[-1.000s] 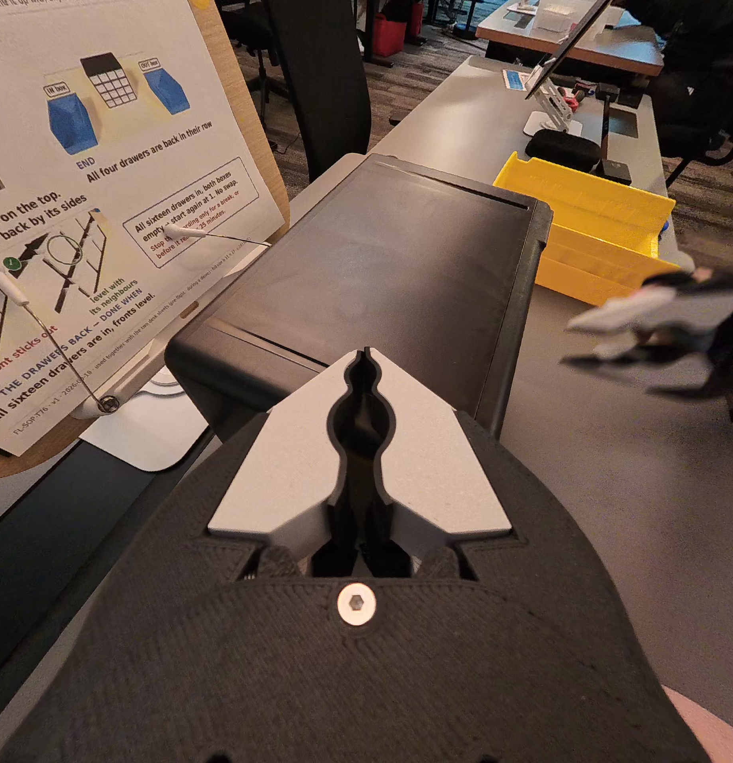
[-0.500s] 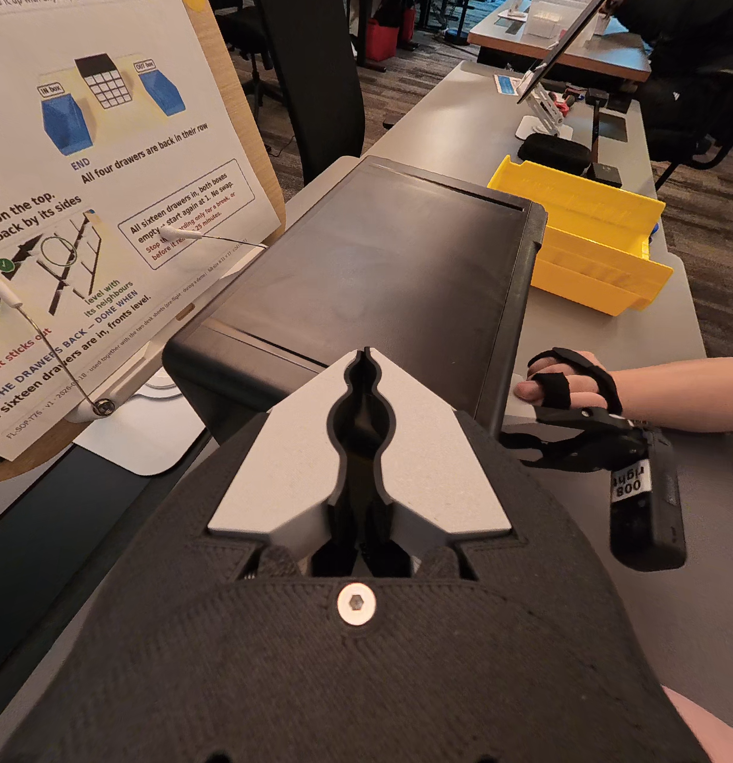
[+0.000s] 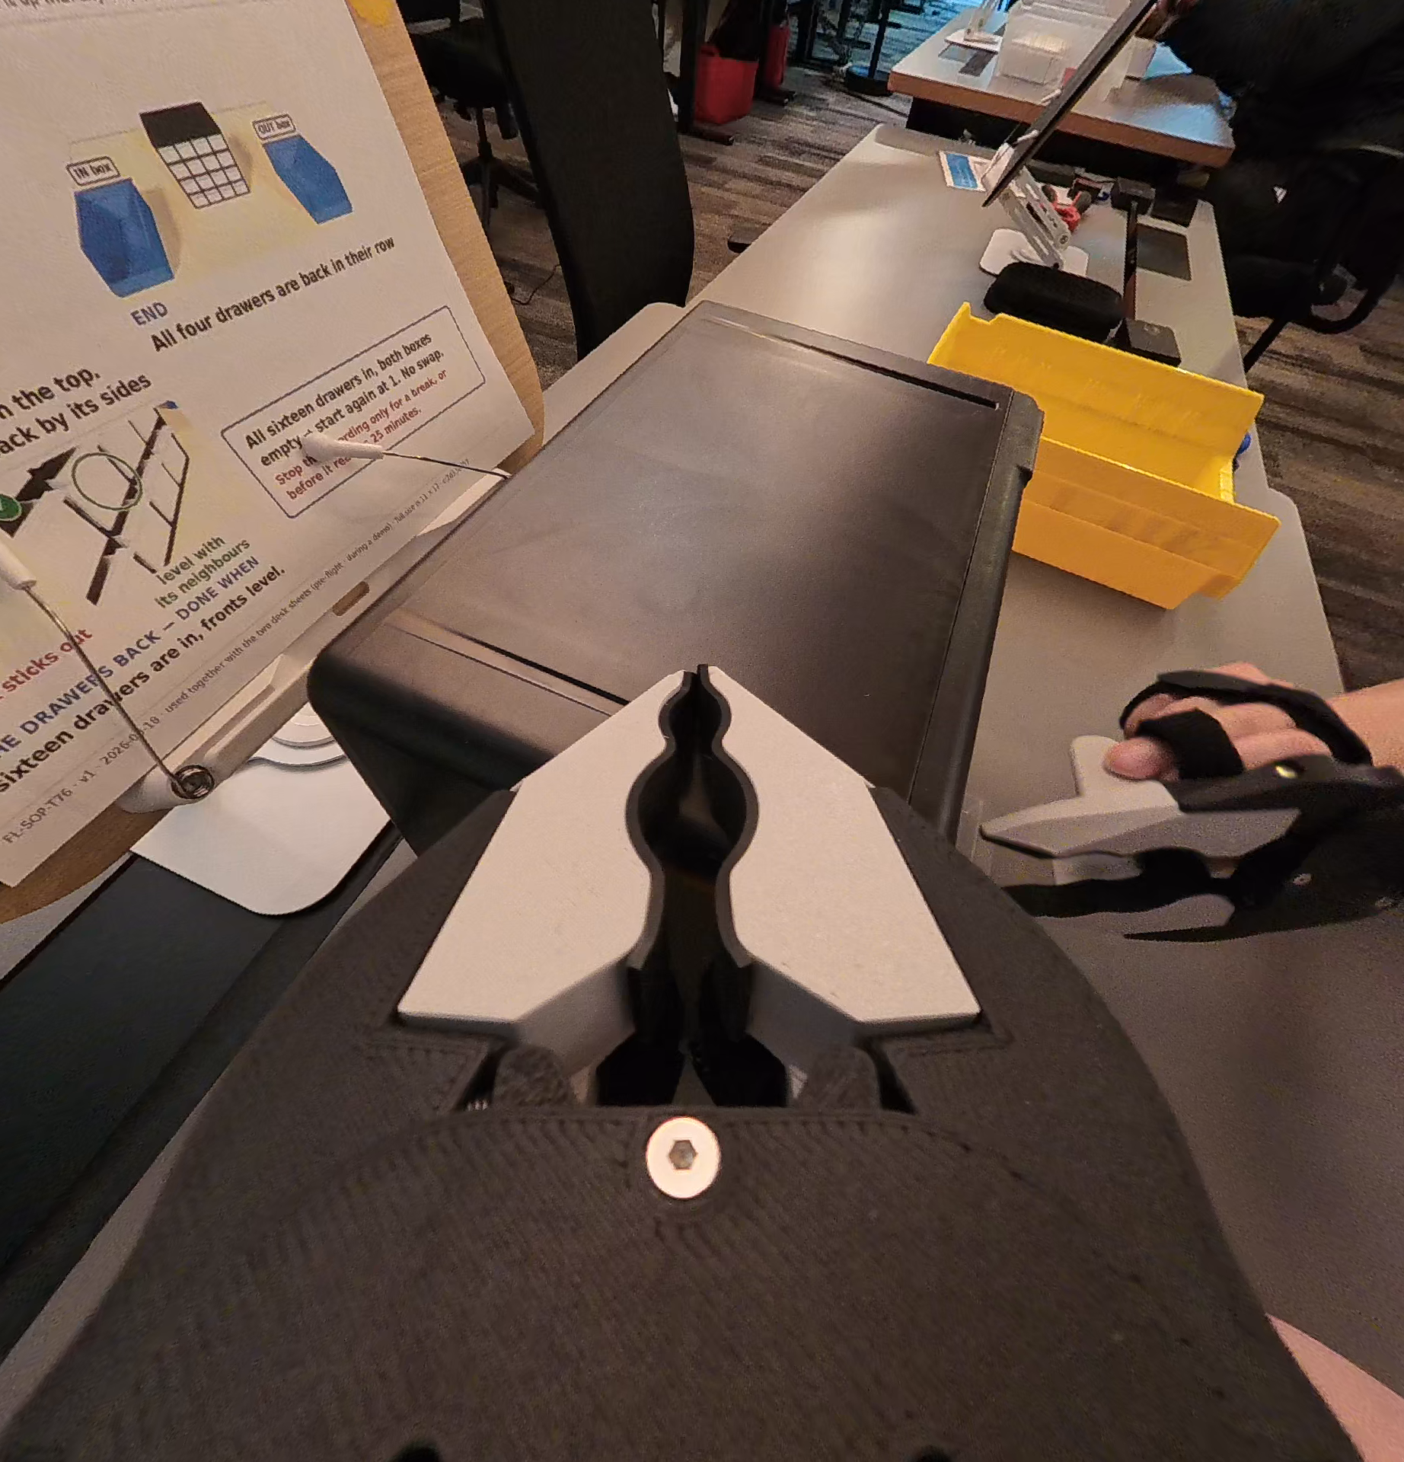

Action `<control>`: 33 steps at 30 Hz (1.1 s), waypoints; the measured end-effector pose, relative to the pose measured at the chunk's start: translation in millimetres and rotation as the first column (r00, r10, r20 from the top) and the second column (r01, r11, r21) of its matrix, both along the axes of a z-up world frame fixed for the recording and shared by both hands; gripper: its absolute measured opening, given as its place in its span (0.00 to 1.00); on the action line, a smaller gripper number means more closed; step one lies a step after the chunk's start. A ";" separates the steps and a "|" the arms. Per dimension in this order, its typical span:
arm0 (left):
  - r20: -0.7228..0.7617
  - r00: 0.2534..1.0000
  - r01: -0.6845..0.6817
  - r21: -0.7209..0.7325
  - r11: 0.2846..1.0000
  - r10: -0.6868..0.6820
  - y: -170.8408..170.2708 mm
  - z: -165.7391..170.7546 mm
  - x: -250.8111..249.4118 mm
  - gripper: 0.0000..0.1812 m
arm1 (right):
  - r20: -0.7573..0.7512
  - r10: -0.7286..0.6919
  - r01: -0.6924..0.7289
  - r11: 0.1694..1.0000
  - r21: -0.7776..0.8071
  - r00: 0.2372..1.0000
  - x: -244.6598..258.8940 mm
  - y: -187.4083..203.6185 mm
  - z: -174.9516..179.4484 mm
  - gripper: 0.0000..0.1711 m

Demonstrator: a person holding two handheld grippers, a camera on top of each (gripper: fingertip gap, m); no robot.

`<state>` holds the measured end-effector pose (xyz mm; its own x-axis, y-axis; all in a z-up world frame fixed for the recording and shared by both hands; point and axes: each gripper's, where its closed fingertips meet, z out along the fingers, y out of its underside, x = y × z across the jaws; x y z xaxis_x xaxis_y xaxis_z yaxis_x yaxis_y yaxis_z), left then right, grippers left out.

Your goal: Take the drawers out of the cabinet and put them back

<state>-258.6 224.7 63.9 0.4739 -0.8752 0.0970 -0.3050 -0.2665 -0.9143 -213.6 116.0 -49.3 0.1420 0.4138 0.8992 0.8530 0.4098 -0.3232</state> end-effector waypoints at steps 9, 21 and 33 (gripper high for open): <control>0.001 1.000 -0.001 0.000 1.000 0.001 0.0 -0.1 0.0 0.00 | 0.195 0.040 0.076 0.832 -0.550 0.980 9.9 13.8 -23.8 0.10; 0.005 1.000 0.002 -0.004 1.000 -0.002 -0.1 0.0 -0.1 0.00 | 0.132 0.117 0.023 0.655 -0.755 0.984 10.2 -46.3 -20.9 0.09; 0.013 0.999 0.044 -0.012 0.999 -0.044 -6.5 0.0 3.2 0.00 | -0.113 0.026 -0.105 0.614 -0.782 0.993 31.9 -76.7 13.9 0.10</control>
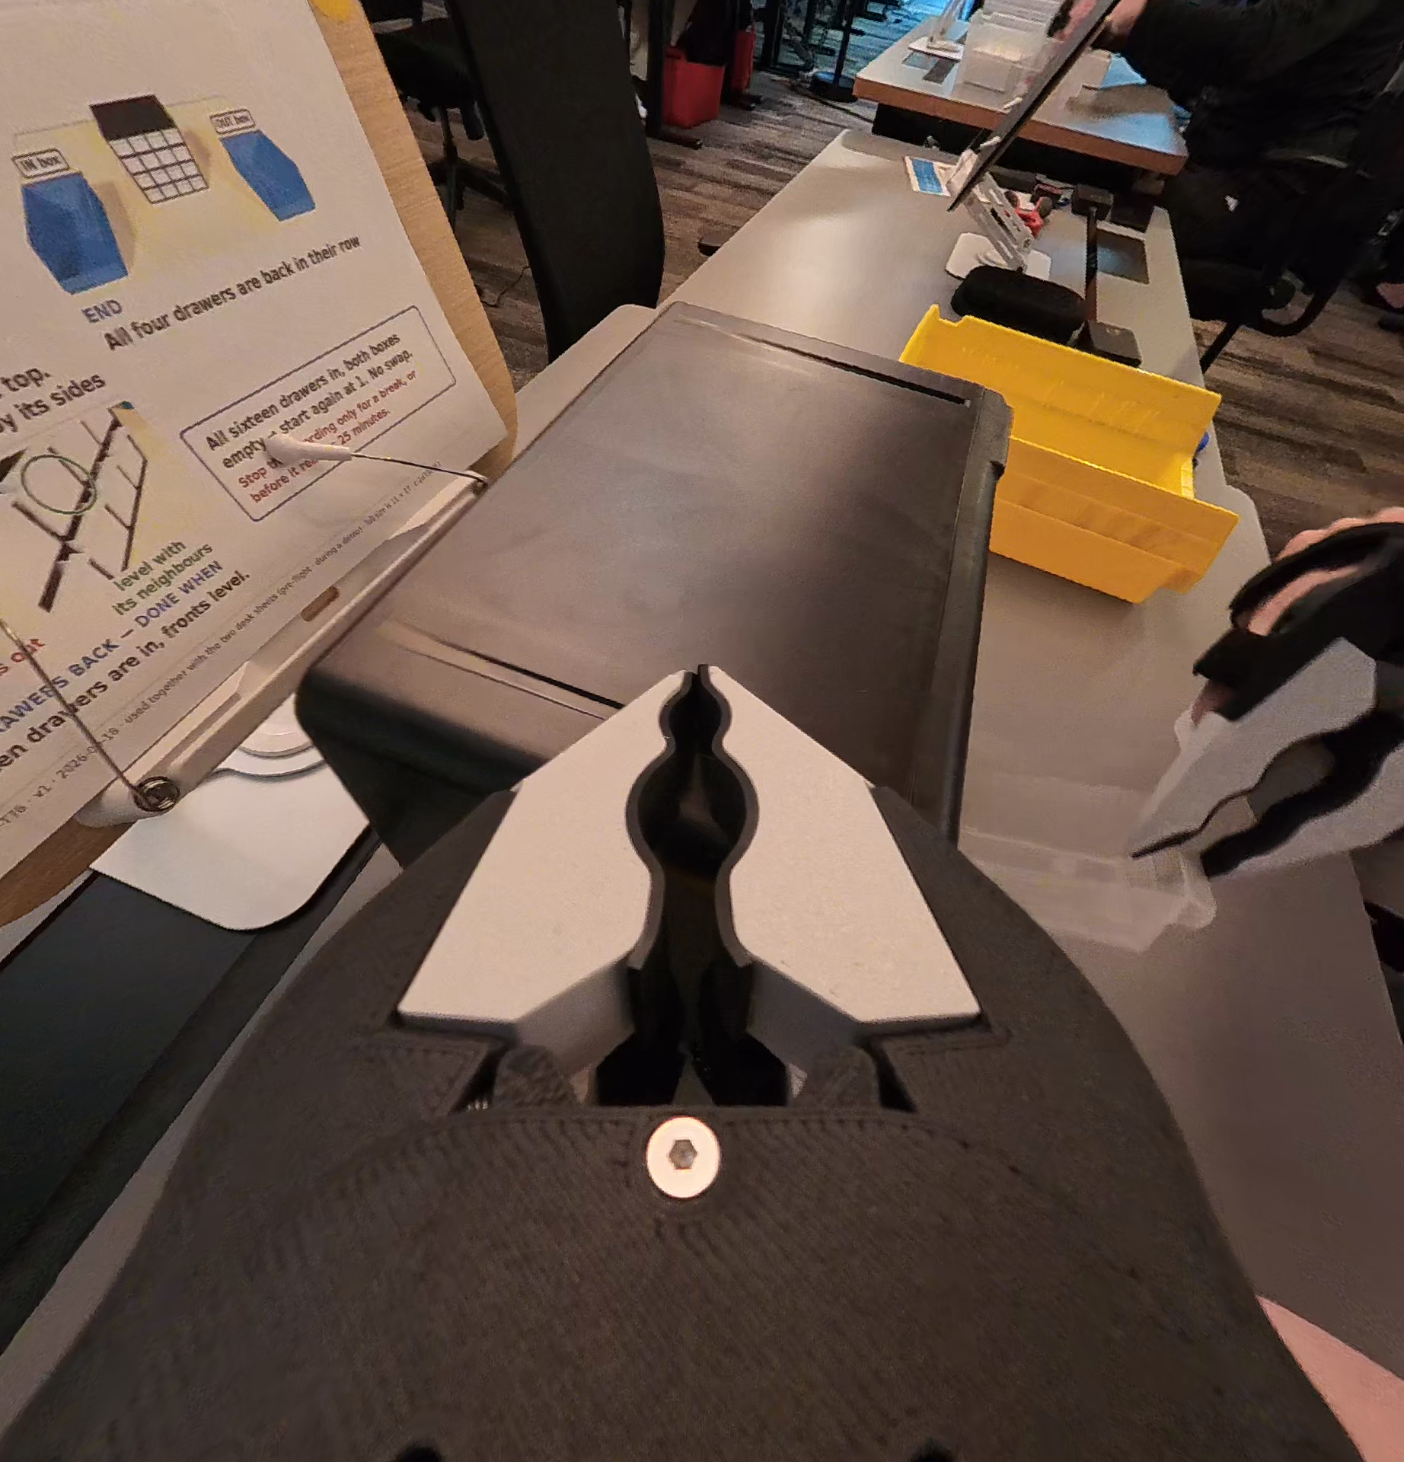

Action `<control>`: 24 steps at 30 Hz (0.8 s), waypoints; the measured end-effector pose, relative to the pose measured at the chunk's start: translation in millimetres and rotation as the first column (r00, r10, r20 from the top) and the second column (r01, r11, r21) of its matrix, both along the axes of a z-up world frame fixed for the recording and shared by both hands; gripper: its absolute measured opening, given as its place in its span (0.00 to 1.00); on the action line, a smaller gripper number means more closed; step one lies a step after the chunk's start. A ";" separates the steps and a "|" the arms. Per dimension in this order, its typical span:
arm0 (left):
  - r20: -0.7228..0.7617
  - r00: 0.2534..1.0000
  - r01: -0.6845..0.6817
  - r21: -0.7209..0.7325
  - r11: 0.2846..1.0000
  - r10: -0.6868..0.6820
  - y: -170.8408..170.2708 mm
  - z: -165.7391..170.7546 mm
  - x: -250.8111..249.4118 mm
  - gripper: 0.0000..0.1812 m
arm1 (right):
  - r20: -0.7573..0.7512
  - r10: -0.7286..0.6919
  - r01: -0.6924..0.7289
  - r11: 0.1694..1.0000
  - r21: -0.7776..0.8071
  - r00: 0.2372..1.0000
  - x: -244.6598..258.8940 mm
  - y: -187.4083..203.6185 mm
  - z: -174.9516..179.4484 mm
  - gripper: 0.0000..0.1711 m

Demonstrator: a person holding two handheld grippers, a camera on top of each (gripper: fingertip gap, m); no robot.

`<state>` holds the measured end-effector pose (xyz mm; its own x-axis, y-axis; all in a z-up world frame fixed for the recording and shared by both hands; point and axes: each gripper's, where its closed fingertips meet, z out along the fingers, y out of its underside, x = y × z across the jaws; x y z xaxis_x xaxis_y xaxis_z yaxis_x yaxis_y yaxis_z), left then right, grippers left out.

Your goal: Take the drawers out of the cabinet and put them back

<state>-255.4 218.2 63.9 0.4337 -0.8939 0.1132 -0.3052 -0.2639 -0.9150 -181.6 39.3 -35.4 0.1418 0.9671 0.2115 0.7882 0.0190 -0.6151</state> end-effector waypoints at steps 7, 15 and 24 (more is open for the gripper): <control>-0.017 1.000 -0.001 0.002 1.000 0.001 -0.9 -0.2 3.3 0.00 | 0.046 0.084 -0.086 0.995 0.050 0.995 -6.4 -4.6 -7.9 0.10; -0.002 1.000 0.006 -0.009 1.000 -0.006 -0.9 -0.1 3.2 0.00 | 0.079 0.109 -0.108 0.994 -0.021 0.991 5.4 -26.0 4.3 0.10; 0.008 1.000 0.008 -0.013 1.000 -0.008 -1.0 0.0 3.1 0.00 | -0.206 -0.508 0.540 0.827 0.154 0.836 198.1 -16.0 154.9 0.09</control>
<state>-252.3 217.2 63.9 0.4254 -0.8959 0.1279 -0.3004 -0.2730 -0.9139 16.5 23.4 119.5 0.6605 0.6772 0.3242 0.6129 -0.2369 -0.7538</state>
